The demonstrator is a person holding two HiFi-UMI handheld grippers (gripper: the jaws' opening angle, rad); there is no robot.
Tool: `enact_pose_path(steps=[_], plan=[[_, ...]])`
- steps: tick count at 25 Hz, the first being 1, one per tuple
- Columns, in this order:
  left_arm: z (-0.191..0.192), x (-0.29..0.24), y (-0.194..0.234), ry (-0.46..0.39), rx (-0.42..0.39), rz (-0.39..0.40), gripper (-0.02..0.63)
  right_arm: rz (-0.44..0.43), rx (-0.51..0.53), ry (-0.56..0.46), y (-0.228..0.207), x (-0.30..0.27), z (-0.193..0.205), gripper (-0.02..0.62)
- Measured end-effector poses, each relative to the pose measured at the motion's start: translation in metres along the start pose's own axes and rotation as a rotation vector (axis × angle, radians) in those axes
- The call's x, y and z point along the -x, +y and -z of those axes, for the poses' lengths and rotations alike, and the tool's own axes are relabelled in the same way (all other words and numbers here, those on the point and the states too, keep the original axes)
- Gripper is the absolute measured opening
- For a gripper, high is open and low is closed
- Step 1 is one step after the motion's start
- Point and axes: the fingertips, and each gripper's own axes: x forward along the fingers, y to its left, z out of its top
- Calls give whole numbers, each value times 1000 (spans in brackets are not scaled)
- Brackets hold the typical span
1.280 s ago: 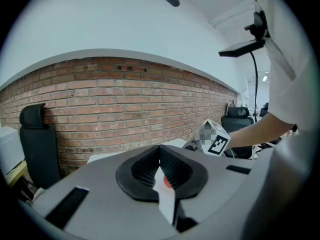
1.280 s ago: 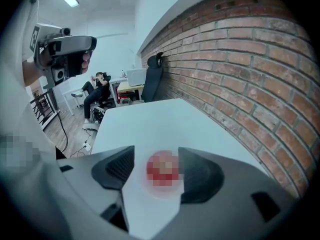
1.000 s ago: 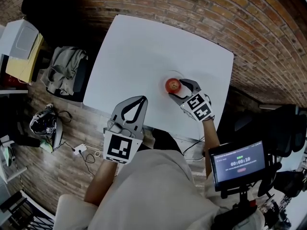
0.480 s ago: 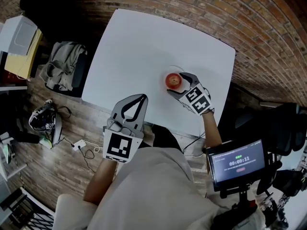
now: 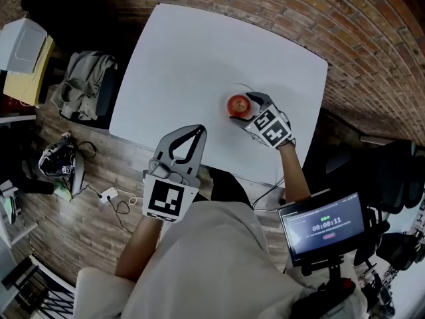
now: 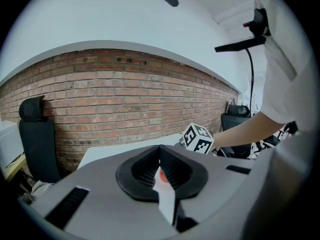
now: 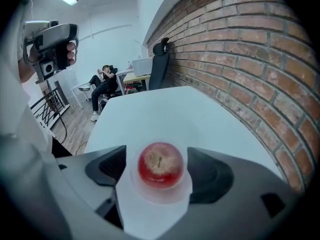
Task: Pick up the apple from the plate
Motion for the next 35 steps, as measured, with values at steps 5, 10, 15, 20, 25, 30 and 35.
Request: enact_pose_path(steps=[5, 10, 15, 20, 25, 30, 35], plan=[[-3, -6, 4, -4, 11, -4, 5, -17, 11, 25, 0, -12, 4, 362], [-2, -10, 6, -2, -1, 3, 5, -28, 23, 37, 1, -21, 6, 362], [-3, -10, 7, 3, -7, 4, 5, -41, 34, 52, 1, -25, 8, 362], [0, -8, 8, 11, -3, 4, 5, -30, 42, 58, 0, -25, 7, 362], [1, -7, 9, 8, 2, 2, 5, -7, 71, 68, -1, -27, 8, 362], [0, -2, 9, 4, -2, -3, 5, 24, 68, 71, -1, -26, 6, 360], [-1, 6, 5, -2, -9, -5, 5, 49, 34, 54, 1, -21, 7, 360]])
